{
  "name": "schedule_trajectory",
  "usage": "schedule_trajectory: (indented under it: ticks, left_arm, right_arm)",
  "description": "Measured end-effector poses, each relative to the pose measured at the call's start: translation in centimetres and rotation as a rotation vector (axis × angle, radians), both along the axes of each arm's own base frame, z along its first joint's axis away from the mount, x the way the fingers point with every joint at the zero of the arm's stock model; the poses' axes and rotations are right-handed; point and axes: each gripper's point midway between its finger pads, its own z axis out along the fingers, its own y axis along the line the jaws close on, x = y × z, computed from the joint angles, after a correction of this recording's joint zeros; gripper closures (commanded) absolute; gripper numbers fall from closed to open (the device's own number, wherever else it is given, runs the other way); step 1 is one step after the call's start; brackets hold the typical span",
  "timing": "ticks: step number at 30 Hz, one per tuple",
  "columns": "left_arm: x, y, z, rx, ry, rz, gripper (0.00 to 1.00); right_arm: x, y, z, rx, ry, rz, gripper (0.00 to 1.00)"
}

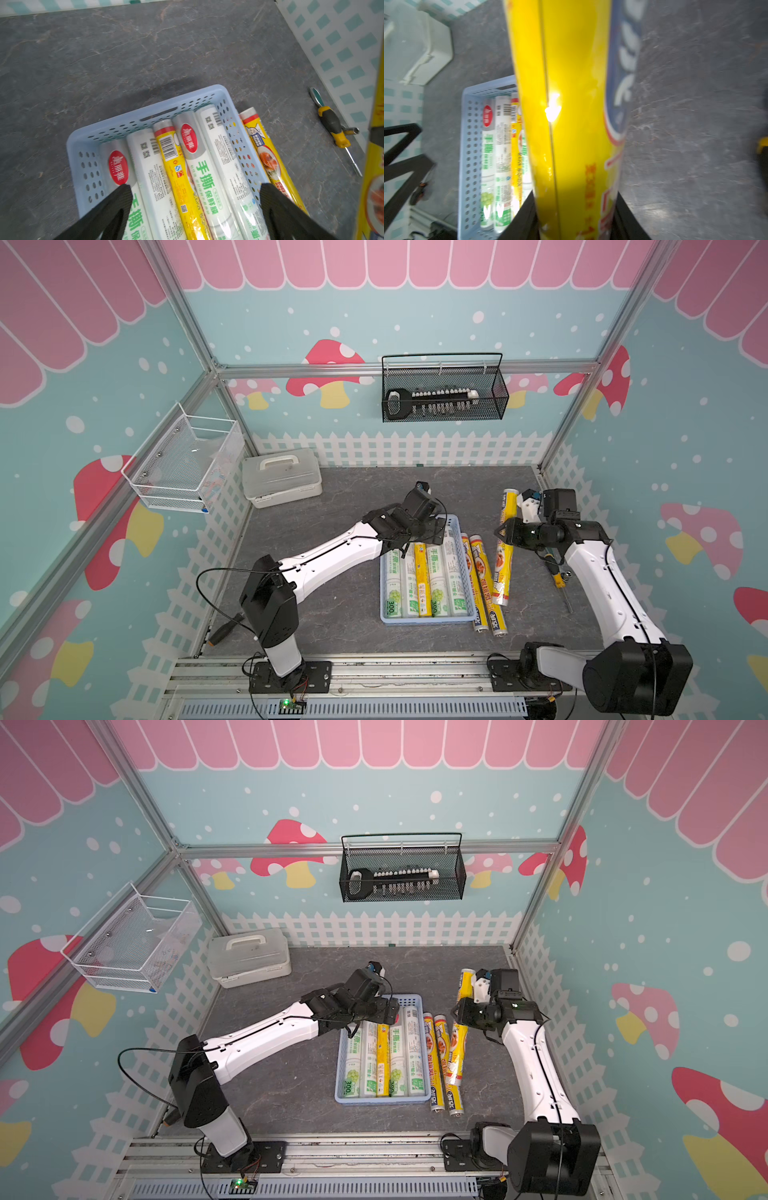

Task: Put the plastic wrap into the basket
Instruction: Pick up the plastic wrap from the center of the board, then place the plastic wrap in the basket.

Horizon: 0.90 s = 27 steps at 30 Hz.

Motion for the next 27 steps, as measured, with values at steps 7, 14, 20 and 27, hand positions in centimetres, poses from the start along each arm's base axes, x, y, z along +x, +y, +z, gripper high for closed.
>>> schedule_trajectory:
  ticks: [7, 14, 20, 27]
  left_arm:
    - [0.3, 5.5, 0.1, -0.052, -0.022, 0.167, 0.01]
    - [-0.1, 9.1, -0.3, -0.133, -0.023, 0.276, 0.01]
    - [-1.5, 11.7, -2.6, -0.149, 0.016, 0.338, 0.01]
    - [-2.0, 12.8, -2.7, -0.179, 0.016, 0.37, 0.01]
  right_arm:
    - [0.0, 6.9, -0.1, 0.197, 0.016, 0.101, 0.72]
    - [0.3, 12.3, -0.5, 0.282, 0.042, 0.186, 0.71]
    - [-0.4, 16.9, -2.1, 0.302, 0.092, 0.251, 0.71]
    - [-0.9, 22.8, -6.1, 0.298, 0.201, 0.324, 0.69]
